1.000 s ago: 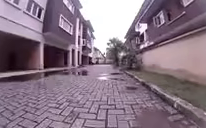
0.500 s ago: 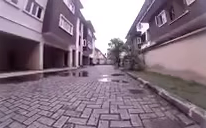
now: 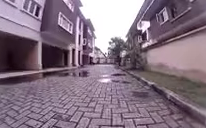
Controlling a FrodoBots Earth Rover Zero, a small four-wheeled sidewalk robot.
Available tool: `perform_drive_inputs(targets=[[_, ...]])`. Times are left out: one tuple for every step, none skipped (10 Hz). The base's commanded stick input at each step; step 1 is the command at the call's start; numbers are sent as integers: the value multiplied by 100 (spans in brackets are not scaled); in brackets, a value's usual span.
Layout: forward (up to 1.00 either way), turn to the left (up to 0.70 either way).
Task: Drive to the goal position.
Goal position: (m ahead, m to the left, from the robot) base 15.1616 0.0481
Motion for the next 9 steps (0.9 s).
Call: perform_drive_inputs(targets=[[50,0],[50,0],[50,0],[50,0],[50,0],[50,-11],[50,-23],[50,-35],[50,0]])
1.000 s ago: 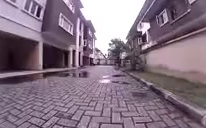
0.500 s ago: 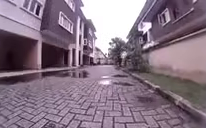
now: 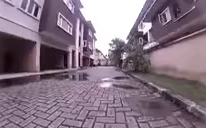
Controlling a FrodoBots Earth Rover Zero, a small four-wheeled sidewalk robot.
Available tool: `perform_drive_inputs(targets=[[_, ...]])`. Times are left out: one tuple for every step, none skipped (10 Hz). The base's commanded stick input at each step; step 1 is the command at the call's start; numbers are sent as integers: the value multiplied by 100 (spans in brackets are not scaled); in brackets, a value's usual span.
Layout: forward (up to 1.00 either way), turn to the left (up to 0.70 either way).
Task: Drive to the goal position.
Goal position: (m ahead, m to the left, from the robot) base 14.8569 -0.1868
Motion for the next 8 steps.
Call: perform_drive_inputs(targets=[[50,0],[50,0],[50,0],[50,0],[50,0],[50,0],[50,0],[50,-5]])
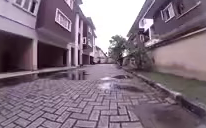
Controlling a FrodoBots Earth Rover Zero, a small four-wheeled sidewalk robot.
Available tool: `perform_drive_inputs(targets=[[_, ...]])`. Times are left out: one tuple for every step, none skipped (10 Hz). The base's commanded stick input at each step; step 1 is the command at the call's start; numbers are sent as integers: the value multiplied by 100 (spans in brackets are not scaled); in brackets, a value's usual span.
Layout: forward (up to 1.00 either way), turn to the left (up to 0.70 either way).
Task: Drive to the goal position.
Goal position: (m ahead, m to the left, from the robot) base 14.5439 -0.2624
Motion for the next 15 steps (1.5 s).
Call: perform_drive_inputs(targets=[[50,-20],[50,-35],[50,-50],[50,-13],[50,0],[50,0],[50,0],[50,-8],[50,-24],[50,-41],[50,-33],[50,0],[50,0],[50,0],[50,0]])
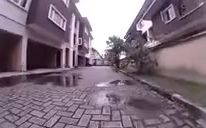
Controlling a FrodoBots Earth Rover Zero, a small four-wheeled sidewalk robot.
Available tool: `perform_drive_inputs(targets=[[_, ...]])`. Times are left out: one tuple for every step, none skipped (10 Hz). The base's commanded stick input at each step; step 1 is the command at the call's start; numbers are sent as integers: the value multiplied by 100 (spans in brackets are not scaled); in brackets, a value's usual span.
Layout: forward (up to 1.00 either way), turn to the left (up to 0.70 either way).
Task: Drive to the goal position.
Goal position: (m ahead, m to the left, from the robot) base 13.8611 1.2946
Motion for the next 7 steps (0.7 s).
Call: perform_drive_inputs(targets=[[50,0],[50,0],[50,0],[50,0],[50,0],[50,-33],[50,-50]])
